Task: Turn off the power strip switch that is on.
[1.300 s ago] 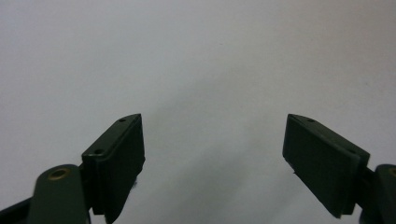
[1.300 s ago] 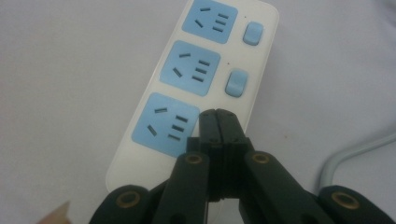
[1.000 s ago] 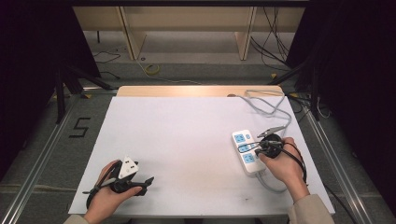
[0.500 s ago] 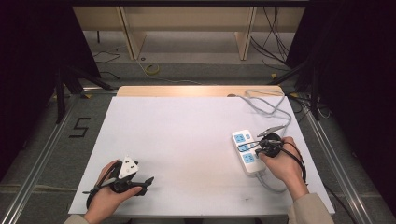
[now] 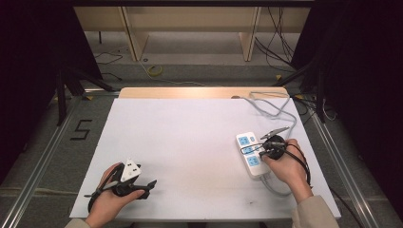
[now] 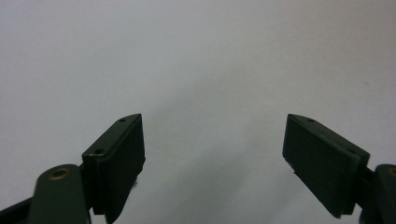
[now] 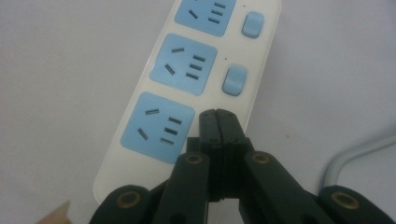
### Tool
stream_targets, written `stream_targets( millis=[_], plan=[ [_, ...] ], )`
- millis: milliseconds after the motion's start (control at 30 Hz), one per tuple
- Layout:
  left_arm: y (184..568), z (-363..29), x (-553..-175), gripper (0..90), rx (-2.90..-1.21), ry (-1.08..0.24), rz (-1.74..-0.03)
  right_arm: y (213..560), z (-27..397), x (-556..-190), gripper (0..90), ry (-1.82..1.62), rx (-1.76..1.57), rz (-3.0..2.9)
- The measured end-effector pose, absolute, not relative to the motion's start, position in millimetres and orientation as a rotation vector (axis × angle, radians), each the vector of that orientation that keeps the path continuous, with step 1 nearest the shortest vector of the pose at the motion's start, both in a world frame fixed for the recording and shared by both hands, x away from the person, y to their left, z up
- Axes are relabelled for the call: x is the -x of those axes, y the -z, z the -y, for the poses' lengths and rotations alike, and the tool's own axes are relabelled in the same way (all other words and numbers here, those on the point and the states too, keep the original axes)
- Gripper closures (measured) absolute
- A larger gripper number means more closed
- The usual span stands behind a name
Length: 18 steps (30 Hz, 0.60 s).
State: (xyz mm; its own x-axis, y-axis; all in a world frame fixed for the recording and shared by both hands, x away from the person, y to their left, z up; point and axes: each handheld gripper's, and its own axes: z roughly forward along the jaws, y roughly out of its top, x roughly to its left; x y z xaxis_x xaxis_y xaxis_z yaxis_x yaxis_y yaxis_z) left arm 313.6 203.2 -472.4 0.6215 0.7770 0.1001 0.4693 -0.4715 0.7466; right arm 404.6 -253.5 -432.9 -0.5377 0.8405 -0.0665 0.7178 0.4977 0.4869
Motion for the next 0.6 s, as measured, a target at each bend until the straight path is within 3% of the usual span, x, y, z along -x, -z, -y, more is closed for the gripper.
stream_targets(
  millis=[600],
  plan=[
    [472.5, -203.2, -313.7, 20.7, -2.148, -0.567, -0.972, 433.9, 250.2, -406.4, 90.0, -0.558, -1.311, -2.459]
  ],
)
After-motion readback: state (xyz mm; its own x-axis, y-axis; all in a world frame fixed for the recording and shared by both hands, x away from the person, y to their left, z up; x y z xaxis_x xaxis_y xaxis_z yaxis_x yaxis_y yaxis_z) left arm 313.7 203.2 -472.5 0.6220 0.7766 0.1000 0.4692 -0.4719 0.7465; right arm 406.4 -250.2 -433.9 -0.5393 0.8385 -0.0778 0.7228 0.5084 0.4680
